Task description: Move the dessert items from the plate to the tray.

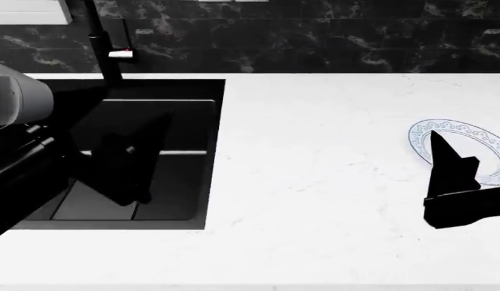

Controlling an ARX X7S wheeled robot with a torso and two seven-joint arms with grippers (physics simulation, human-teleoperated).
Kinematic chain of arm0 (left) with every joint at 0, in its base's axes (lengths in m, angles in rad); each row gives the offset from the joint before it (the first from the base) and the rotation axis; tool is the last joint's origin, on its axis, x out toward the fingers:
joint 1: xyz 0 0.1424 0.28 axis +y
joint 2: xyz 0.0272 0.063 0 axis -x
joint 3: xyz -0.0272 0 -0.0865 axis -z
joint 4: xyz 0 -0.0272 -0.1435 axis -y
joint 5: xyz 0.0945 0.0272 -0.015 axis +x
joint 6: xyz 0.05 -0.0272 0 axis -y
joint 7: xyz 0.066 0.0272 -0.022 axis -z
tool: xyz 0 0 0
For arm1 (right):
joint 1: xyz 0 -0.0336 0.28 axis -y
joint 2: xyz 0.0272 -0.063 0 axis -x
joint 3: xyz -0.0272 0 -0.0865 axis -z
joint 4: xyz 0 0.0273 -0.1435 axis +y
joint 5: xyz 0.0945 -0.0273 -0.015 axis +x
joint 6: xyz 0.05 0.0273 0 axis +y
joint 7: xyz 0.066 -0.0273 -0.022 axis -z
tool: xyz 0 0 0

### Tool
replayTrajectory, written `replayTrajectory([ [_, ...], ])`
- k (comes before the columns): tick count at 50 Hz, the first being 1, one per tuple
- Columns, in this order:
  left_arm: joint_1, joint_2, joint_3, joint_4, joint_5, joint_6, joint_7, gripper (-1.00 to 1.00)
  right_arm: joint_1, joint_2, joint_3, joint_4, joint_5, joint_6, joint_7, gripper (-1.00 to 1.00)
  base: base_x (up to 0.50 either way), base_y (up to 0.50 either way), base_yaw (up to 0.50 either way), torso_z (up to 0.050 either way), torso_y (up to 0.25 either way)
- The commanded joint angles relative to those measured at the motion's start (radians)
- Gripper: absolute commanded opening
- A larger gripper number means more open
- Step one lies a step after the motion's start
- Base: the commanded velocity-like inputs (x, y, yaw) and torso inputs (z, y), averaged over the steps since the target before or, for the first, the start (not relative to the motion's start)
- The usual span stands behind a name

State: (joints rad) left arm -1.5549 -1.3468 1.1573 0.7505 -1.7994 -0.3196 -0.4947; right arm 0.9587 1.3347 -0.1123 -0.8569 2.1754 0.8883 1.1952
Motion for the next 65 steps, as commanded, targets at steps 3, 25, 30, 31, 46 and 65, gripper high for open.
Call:
replayTrajectory([
  [3,0.025,-0.018,0.004,0.019,0.016,0.018,-0.025,1.00,-0.015,-0.002,0.017,-0.018,0.000,-0.009,0.003,1.00,0.00,0.50,0.00,0.000,0.000],
  [25,0.049,-0.048,0.003,0.036,0.019,0.046,-0.039,1.00,-0.014,-0.014,0.014,-0.025,0.003,-0.005,0.013,1.00,0.00,0.50,0.00,0.000,0.000],
  [30,0.066,-0.045,0.011,0.025,0.029,0.056,-0.041,1.00,-0.028,-0.017,0.020,-0.024,-0.006,-0.004,0.008,1.00,0.00,0.50,0.00,0.000,0.000],
  [31,0.066,-0.045,0.011,0.023,0.028,0.057,-0.041,1.00,-0.028,-0.018,0.019,-0.024,-0.007,-0.003,0.008,1.00,0.00,0.50,0.00,0.000,0.000],
  [46,0.080,-0.072,0.008,0.042,0.023,0.079,-0.051,1.00,-0.002,-0.024,0.004,-0.027,0.010,0.002,0.023,1.00,0.00,0.50,0.00,0.000,0.000],
  [65,0.099,-0.085,0.009,0.047,0.030,0.097,-0.058,1.00,-0.007,-0.031,0.007,-0.037,0.011,-0.002,0.031,1.00,0.00,0.50,0.00,0.000,0.000],
])
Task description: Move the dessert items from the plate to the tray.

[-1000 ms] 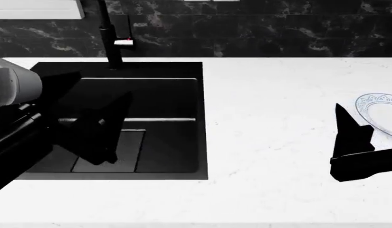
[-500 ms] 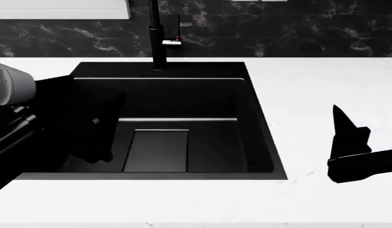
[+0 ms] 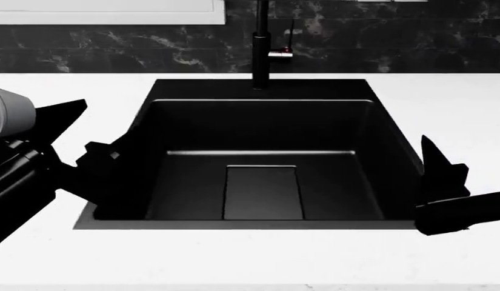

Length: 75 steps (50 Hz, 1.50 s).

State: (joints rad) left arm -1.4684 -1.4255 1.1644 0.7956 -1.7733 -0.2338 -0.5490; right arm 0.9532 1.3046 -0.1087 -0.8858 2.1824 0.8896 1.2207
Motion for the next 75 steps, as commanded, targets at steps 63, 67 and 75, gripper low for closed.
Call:
replayTrajectory([
  [63,0.027,-0.030,-0.022,0.029,-0.016,0.020,-0.007,1.00,0.003,0.003,0.018,-0.016,0.028,-0.004,0.022,1.00,0.00,0.50,0.00,0.000,0.000],
  [67,0.026,-0.029,-0.024,0.030,-0.019,0.017,-0.008,1.00,0.008,0.005,0.018,-0.015,0.033,-0.003,0.023,1.00,0.00,0.50,0.00,0.000,0.000],
  [75,0.028,-0.025,-0.027,0.028,-0.021,0.015,-0.008,1.00,0.013,0.005,0.016,-0.012,0.038,0.000,0.025,1.00,0.00,0.50,0.00,0.000,0.000],
])
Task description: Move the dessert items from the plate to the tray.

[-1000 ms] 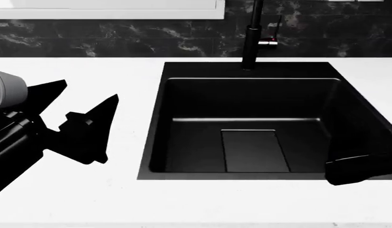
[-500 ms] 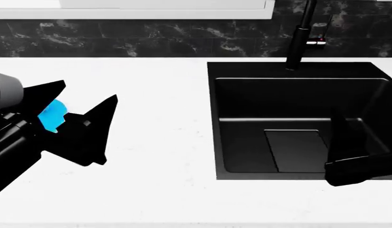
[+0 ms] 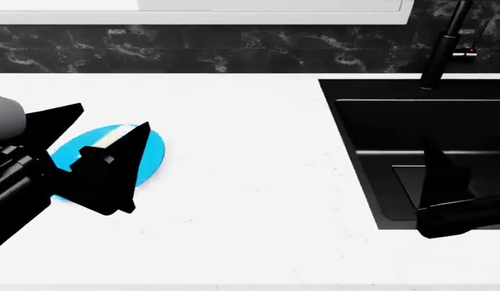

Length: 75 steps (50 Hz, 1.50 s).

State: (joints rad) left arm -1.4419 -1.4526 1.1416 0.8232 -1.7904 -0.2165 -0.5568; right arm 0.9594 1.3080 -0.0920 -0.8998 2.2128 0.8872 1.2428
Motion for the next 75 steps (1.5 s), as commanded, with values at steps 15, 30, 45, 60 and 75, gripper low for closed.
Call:
replayTrajectory([
  [15,0.014,0.000,-0.003,-0.002,0.004,0.003,0.002,1.00,-0.006,-0.004,0.004,0.001,0.001,0.003,0.003,1.00,0.00,0.50,0.00,0.000,0.000],
  [30,0.019,0.007,-0.005,-0.009,0.001,0.001,0.010,1.00,-0.060,0.004,0.048,-0.004,-0.004,-0.009,-0.013,1.00,0.00,0.49,0.00,0.000,0.000],
  [45,0.009,0.008,-0.020,-0.008,-0.024,-0.013,0.019,1.00,-0.048,0.017,0.053,0.004,0.024,-0.017,-0.004,1.00,0.00,0.04,0.00,0.000,0.000],
  [60,0.013,0.006,-0.024,-0.007,-0.022,-0.016,0.015,1.00,-0.046,0.014,0.063,0.002,0.026,-0.015,-0.005,1.00,0.11,0.21,0.00,0.000,0.000],
  [75,0.020,0.010,-0.026,-0.008,-0.018,-0.018,0.012,1.00,-0.079,0.016,0.105,-0.004,0.031,-0.021,-0.013,1.00,0.35,0.22,0.00,0.000,0.000],
])
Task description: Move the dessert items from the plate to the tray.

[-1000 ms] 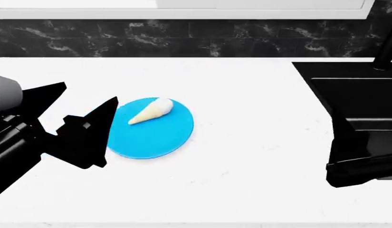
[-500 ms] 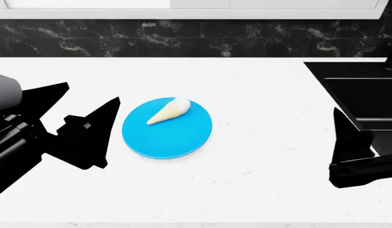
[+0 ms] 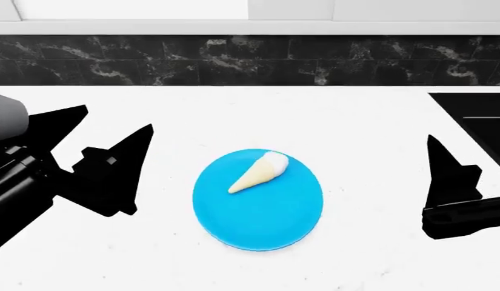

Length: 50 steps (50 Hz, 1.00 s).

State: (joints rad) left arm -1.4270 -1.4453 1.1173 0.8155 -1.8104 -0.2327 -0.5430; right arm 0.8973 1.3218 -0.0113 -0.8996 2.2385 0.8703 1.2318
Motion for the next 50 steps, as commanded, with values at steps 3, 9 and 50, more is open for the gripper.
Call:
replayTrajectory([
  [3,0.006,0.004,-0.002,0.000,0.003,-0.002,-0.002,1.00,-0.015,0.005,0.028,-0.011,0.012,-0.008,0.002,1.00,0.37,0.07,0.00,0.000,0.000],
  [9,0.006,0.003,-0.006,0.001,0.001,-0.003,-0.002,1.00,-0.016,0.008,0.037,-0.010,0.021,-0.010,0.002,1.00,0.37,0.01,0.00,0.000,0.000],
  [50,-0.596,0.673,0.092,-0.859,-0.341,-0.899,0.168,1.00,-0.210,-0.009,0.333,0.028,0.120,0.100,0.036,1.00,0.02,0.00,0.00,0.000,0.000],
])
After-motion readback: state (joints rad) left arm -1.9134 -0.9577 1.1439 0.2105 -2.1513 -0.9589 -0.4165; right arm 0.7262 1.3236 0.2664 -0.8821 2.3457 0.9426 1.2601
